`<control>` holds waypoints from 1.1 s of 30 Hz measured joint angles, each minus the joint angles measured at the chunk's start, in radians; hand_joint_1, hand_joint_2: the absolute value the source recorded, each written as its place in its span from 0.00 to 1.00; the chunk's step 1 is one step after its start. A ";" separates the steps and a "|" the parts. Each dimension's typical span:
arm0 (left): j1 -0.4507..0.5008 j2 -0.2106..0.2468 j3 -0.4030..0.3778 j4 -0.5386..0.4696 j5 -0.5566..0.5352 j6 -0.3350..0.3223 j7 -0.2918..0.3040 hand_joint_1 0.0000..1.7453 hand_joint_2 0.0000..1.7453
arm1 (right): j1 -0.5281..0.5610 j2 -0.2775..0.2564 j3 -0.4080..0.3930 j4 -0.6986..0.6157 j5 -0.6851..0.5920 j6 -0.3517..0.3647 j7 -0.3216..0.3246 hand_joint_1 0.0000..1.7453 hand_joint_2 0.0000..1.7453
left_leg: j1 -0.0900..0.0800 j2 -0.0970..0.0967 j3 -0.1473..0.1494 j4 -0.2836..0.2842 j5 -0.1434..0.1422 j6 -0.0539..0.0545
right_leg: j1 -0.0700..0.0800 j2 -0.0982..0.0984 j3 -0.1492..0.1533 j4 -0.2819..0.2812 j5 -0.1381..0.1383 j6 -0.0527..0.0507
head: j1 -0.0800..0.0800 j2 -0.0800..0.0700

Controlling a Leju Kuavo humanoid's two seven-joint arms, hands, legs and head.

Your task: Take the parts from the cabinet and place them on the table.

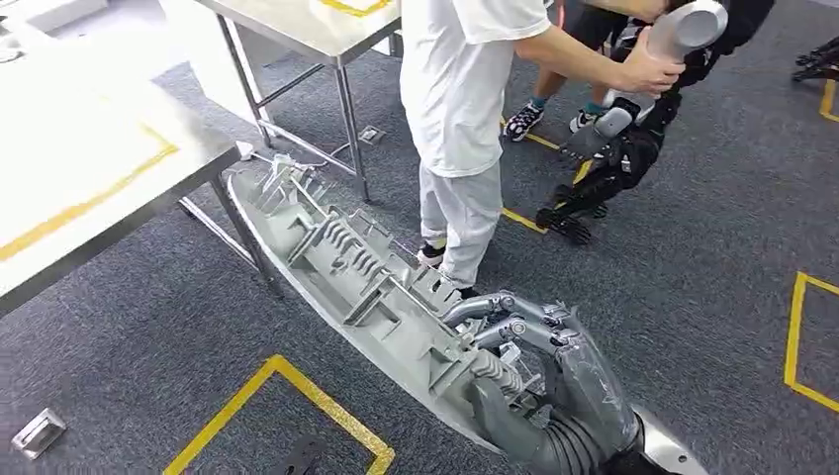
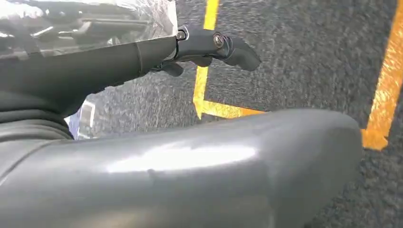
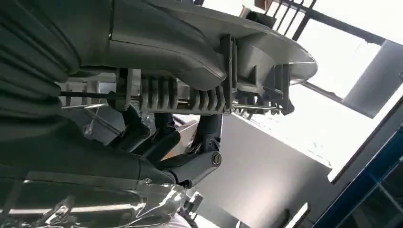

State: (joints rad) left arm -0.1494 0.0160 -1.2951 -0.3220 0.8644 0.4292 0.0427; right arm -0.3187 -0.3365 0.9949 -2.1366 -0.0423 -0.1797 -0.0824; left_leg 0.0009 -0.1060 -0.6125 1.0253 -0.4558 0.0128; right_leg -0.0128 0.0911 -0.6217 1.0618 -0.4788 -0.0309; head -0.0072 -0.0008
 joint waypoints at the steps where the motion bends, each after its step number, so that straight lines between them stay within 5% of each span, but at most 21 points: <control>1: -0.002 0.000 0.000 0.000 0.000 0.000 0.000 0.00 1.00 | -0.001 0.000 -0.001 0.000 -0.001 0.000 -0.001 1.00 1.00 | 0.001 -0.016 -0.007 0.005 0.002 -0.005 | -0.002 -0.002 0.007 -0.026 -0.001 0.003 | -0.001 0.000; 4: 0.005 0.000 0.000 -0.002 0.000 -0.001 0.000 0.00 1.00 | -0.003 0.000 -0.002 0.000 -0.003 0.000 -0.005 1.00 1.00 | 0.014 -0.046 -0.015 -0.004 0.010 -0.027 | 0.009 -0.030 0.010 -0.030 -0.002 -0.002 | 0.002 0.000; 5: 0.007 0.002 0.000 -0.002 0.000 0.000 0.000 0.00 1.00 | -0.004 0.000 -0.003 0.000 -0.003 0.000 -0.007 1.00 1.00 | 0.013 -0.029 -0.018 0.003 0.003 -0.030 | -0.001 -0.047 0.020 -0.046 0.005 -0.011 | 0.000 0.000; 6: 0.008 0.002 0.000 -0.002 0.000 0.002 0.000 0.00 1.00 | -0.002 0.000 -0.003 0.001 -0.003 0.000 -0.009 1.00 1.00 | 0.005 0.030 -0.025 0.021 -0.012 -0.034 | 0.002 -0.060 0.032 -0.054 0.004 -0.014 | -0.003 0.000; 7: 0.005 0.001 0.000 -0.002 0.000 0.002 -0.001 0.00 1.00 | -0.003 0.000 -0.003 0.001 -0.004 0.000 -0.013 1.00 1.00 | 0.006 0.064 -0.050 0.079 -0.045 -0.039 | 0.003 -0.075 0.038 -0.056 0.003 -0.018 | -0.010 0.000; 9: 0.002 0.001 0.000 -0.002 0.000 0.002 -0.001 0.00 1.00 | -0.002 0.000 -0.004 0.002 -0.005 -0.001 -0.015 1.00 1.00 | 0.011 0.088 -0.120 0.228 -0.105 -0.047 | 0.005 -0.105 0.043 -0.055 -0.002 -0.020 | -0.010 0.000; 11: 0.005 0.002 0.000 -0.002 0.000 0.002 0.000 0.00 1.00 | -0.002 0.000 -0.004 0.006 -0.007 -0.001 -0.018 1.00 1.00 | 0.017 0.091 -0.148 0.280 -0.106 -0.054 | 0.005 -0.132 0.046 -0.054 -0.007 -0.018 | -0.012 0.000; 13: 0.008 0.004 0.000 -0.002 -0.004 0.000 0.001 0.00 1.00 | -0.002 0.001 -0.004 0.008 -0.011 0.000 -0.020 1.00 1.00 | 0.020 0.101 -0.089 0.166 -0.036 -0.057 | 0.002 -0.156 0.049 -0.050 -0.014 -0.011 | -0.015 0.000; 14: 0.007 0.007 0.000 -0.002 -0.008 -0.007 0.003 0.00 1.00 | -0.002 0.001 -0.004 0.008 -0.012 0.000 -0.022 1.00 1.00 | 0.020 0.124 -0.039 0.074 0.005 -0.058 | 0.001 -0.168 0.053 -0.047 -0.019 -0.007 | -0.016 0.000; 15: 0.005 0.010 0.000 -0.003 -0.010 -0.012 0.004 0.00 1.00 | -0.002 0.001 -0.004 0.008 -0.012 0.000 -0.024 1.00 1.00 | 0.016 0.168 -0.011 0.012 0.007 -0.060 | 0.004 -0.178 0.057 -0.045 -0.024 0.000 | -0.020 0.000; 16: 0.001 0.010 0.000 -0.003 -0.011 -0.017 0.005 0.00 1.00 | -0.002 0.001 -0.005 0.008 -0.013 0.000 -0.025 1.00 1.00 | 0.007 0.176 0.001 0.000 0.005 -0.045 | 0.013 -0.188 0.055 -0.038 -0.030 0.008 | -0.025 0.000; 20: 0.003 0.018 0.000 -0.003 -0.013 -0.022 0.009 0.00 1.00 | -0.003 0.002 -0.009 0.010 -0.013 0.000 -0.028 1.00 1.00 | 0.004 0.132 -0.005 0.000 0.006 -0.011 | 0.007 -0.220 0.064 -0.043 -0.039 0.028 | -0.018 0.000; 22: 0.000 0.023 0.000 -0.003 -0.013 -0.021 0.010 0.00 1.00 | -0.005 0.002 -0.011 0.011 -0.014 0.000 -0.030 1.00 1.00 | 0.008 0.113 -0.004 -0.002 0.008 0.002 | -0.001 -0.129 0.035 0.031 -0.091 0.031 | -0.010 0.000; 24: -0.006 0.023 0.000 -0.003 -0.013 -0.021 0.010 0.00 1.00 | -0.003 0.002 -0.012 0.014 -0.014 0.000 -0.030 1.00 1.00 | 0.005 0.087 -0.004 -0.002 0.008 0.008 | 0.001 -0.099 -0.047 0.194 -0.159 0.029 | 0.000 0.000; 26: -0.006 0.023 0.000 -0.003 -0.013 -0.022 0.010 0.00 1.00 | -0.001 0.002 -0.012 0.019 -0.014 0.000 -0.030 1.00 1.00 | 0.000 0.059 -0.003 -0.002 0.008 0.009 | 0.002 -0.097 -0.102 0.277 -0.164 0.023 | 0.002 0.000; 27: -0.005 0.023 0.000 -0.003 -0.013 -0.023 0.010 0.00 1.00 | -0.001 0.002 -0.012 0.019 -0.014 0.000 -0.030 1.00 1.00 | -0.001 0.043 -0.002 -0.001 0.008 0.009 | 0.004 -0.095 -0.097 0.249 -0.130 0.017 | 0.003 0.000; 29: -0.006 0.023 0.000 -0.003 -0.013 -0.022 0.010 0.00 1.00 | -0.001 0.002 -0.013 0.019 -0.014 0.000 -0.030 1.00 1.00 | -0.001 0.012 0.000 -0.001 0.008 0.009 | 0.009 -0.074 -0.035 0.092 -0.031 0.002 | 0.004 0.000; 30: -0.006 0.023 0.000 -0.004 -0.013 -0.022 0.010 0.00 1.00 | -0.002 0.002 -0.014 0.019 -0.014 0.000 -0.030 1.00 1.00 | 0.001 0.000 0.001 -0.001 0.008 0.008 | 0.011 -0.034 0.002 0.003 0.010 -0.004 | 0.004 0.000; 31: -0.007 0.021 0.000 -0.005 -0.013 -0.023 0.009 0.00 1.00 | -0.001 0.002 -0.016 0.020 -0.014 0.000 -0.030 1.00 1.00 | -0.004 -0.012 -0.005 0.001 0.009 0.003 | 0.007 0.005 0.015 -0.023 0.001 -0.010 | 0.002 0.000; 33: -0.005 0.020 0.000 -0.005 -0.013 -0.024 0.009 0.00 1.00 | -0.003 0.002 -0.018 0.021 -0.014 0.000 -0.030 1.00 1.00 | 0.009 -0.034 -0.012 0.000 0.014 -0.009 | 0.014 -0.013 0.018 -0.033 0.000 -0.006 | 0.004 0.000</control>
State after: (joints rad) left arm -0.1546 0.0362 -1.2951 -0.3265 0.8514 0.4055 0.0519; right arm -0.3216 -0.3349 0.9773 -2.1153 -0.0568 -0.1797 -0.1125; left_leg 0.0102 -0.1399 -0.6250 1.0250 -0.4422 0.0034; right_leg 0.0010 0.0783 -0.6040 1.0286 -0.4784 -0.0366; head -0.0027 -0.0008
